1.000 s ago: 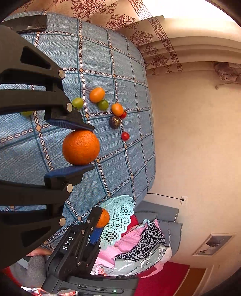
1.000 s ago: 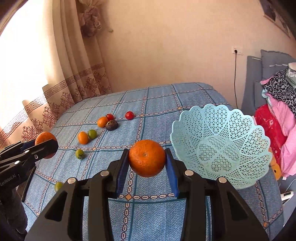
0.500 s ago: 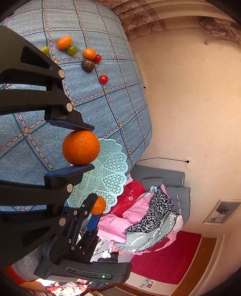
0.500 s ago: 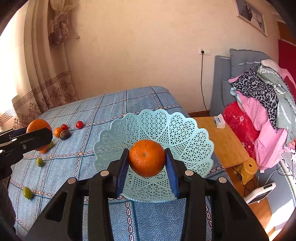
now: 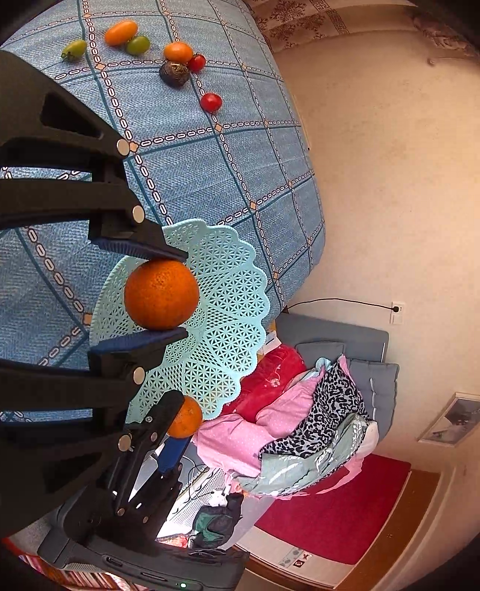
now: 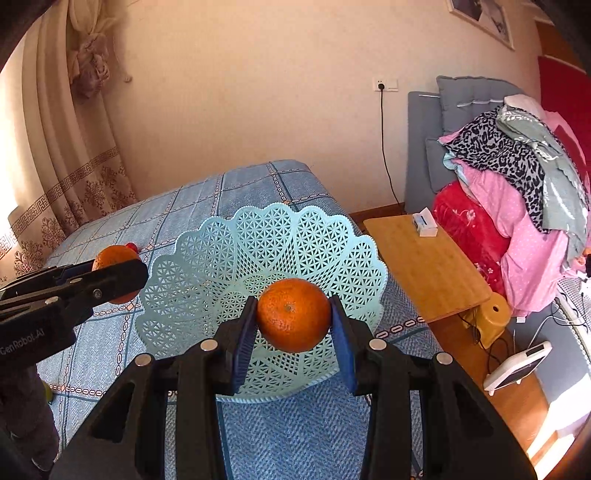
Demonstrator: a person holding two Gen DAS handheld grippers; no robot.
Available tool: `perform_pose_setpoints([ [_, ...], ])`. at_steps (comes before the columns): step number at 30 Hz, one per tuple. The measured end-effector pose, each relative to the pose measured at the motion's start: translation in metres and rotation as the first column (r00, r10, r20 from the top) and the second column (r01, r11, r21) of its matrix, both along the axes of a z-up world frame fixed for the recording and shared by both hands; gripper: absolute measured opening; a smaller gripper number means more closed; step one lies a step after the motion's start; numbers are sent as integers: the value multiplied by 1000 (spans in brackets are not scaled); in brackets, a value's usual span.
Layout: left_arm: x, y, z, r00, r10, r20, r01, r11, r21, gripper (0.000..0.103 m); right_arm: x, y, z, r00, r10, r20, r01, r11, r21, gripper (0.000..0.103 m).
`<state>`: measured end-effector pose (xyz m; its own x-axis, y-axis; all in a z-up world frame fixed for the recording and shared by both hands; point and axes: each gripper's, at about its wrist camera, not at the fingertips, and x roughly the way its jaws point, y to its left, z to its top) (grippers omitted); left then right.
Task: Organize fruits
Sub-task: 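Open the left tool to drop the orange into the basket, then withdraw the left tool from the basket back toward the fruits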
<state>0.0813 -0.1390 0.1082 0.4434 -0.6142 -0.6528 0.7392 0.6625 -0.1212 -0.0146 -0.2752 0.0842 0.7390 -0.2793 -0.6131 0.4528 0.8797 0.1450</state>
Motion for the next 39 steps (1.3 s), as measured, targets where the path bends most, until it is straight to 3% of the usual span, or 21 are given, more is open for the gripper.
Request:
perform_pose_setpoints([
  [8, 1, -11, -11, 999, -31, -18, 31, 999, 25, 40, -1, -5, -3, 1000, -27, -5, 27, 999, 21, 39],
  [10, 2, -9, -10, 1000, -17, -15, 17, 1000, 13, 58, -1, -7, -4, 999, -34, -7, 34, 999, 33, 43],
  [11, 3, -6, -9, 1000, -3, -8, 3, 1000, 4, 68, -2, -7, -3, 999, -42, -4, 42, 999, 31, 51],
  [16, 5, 6, -1, 999, 37, 27, -37, 999, -11, 71, -7, -7, 3, 998, -58, 24, 58, 998, 13, 55],
  [24, -4, 22, 16, 983, 94, 158, -96, 995, 2, 94, -9, -5, 5, 998, -62, 33, 61, 998, 21, 56],
  [30, -10, 38, 26, 971, 124, 204, -126, 992, -5, 98, -14, 2, 12, 996, -61, 58, 60, 998, 13, 61],
  [39, -6, 69, 34, 958, 191, 212, -191, 981, -21, 99, -15, 20, 18, 997, -17, 76, 17, 1000, 6, 65],
])
